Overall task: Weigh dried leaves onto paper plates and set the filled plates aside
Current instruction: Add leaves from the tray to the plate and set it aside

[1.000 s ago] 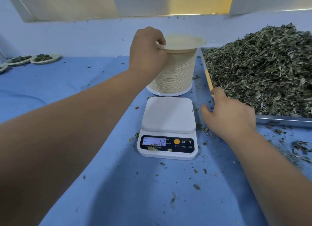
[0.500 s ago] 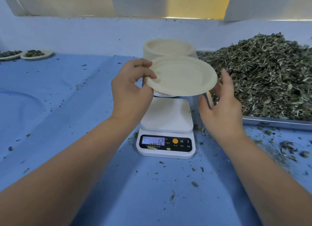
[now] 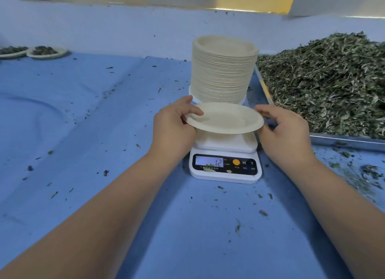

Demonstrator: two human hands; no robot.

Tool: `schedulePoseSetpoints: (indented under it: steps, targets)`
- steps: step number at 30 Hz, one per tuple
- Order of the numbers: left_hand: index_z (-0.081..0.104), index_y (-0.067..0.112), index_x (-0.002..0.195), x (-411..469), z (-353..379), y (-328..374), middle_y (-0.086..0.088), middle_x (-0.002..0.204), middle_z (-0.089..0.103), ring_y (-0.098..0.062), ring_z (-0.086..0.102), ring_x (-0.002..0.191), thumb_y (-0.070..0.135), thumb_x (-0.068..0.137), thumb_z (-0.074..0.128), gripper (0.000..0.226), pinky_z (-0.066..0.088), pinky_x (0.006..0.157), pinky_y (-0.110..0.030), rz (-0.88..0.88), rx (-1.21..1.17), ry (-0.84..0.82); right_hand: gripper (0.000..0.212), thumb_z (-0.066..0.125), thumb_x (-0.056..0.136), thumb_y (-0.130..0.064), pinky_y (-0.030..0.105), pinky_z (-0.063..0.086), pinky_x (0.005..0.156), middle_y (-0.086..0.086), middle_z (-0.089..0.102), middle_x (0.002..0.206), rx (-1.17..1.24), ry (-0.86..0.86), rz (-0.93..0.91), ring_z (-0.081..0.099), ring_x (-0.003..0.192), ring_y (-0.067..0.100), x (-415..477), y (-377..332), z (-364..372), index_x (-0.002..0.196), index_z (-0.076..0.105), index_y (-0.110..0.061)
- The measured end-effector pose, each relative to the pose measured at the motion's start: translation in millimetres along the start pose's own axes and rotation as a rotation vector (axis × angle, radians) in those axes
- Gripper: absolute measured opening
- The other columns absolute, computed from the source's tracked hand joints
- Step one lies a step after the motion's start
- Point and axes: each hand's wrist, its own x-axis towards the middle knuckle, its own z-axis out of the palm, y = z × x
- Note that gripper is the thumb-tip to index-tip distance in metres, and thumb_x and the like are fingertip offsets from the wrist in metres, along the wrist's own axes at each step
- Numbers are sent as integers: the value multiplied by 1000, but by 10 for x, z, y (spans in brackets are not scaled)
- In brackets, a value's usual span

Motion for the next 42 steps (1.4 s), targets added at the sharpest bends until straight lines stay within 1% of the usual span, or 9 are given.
schedulePoseSetpoints:
  steps: [3,5,9,11,15,17,20,25,42]
  targets:
    - [73,38,96,54,-22,-60,43,114,59,13,57,107,-7,85,56,49,42,84,-2,-40,11,-77,24,66,93,-22,41,53,95,-18,68,97,42,-11,29,66,98,11,-10,-14,-1,115,74,-22]
    - [69,41,104,81,-67,-90,51,100,57,24,54,97,0,85,59,46,42,83,0,-74,-18,-130,22,68,92,-21,40,54,94,-19,66,95,44,7,17,66,98,11,-16,-25,-17,113,75,-22]
    - [62,28,130,108,-155,-201,13,133,57,4,50,127,4,73,50,63,41,107,-18,-180,-46,-119,30,67,90,-9,37,52,95,-8,72,107,-12,5,-18,67,106,17,-41,-13,-42,119,70,-17]
    - [59,26,135,119,-177,-263,7,143,54,-4,49,135,-8,81,45,65,43,111,-26,-206,-17,-117,40,61,89,1,38,49,102,-1,72,118,-40,-30,-10,65,115,20,-35,8,-52,126,66,-14]
    - [64,35,127,129,-184,-311,12,141,58,-3,52,133,-9,84,40,66,46,100,-20,-206,-20,-102,71,46,81,15,35,44,107,0,64,134,-128,-127,35,56,128,22,-12,49,-125,143,53,-19]
    - [66,35,124,126,-174,-300,14,135,60,-2,55,129,-9,84,38,65,48,105,-24,-223,-47,-87,80,44,76,17,35,46,101,-1,63,136,-139,-142,37,55,129,22,-11,55,-156,146,48,-22]
    - [67,34,113,109,-154,-268,13,130,64,-6,60,124,-4,90,39,53,48,111,-36,-274,-119,-65,76,44,81,13,35,45,99,-1,62,137,-150,-138,56,54,127,23,-9,62,-162,148,43,-23]
    - [72,26,100,137,-138,-172,6,119,71,-11,69,111,22,100,47,25,56,100,-33,-415,-339,15,65,44,89,8,38,45,99,3,61,138,-204,-125,65,55,122,29,1,95,-173,148,42,-19]
    - [73,24,101,158,-106,-207,7,118,73,-10,71,106,41,103,43,34,56,101,-35,-446,-350,-13,65,51,84,-2,49,45,99,8,61,137,-340,-167,123,55,117,36,-4,37,-175,146,41,-19]
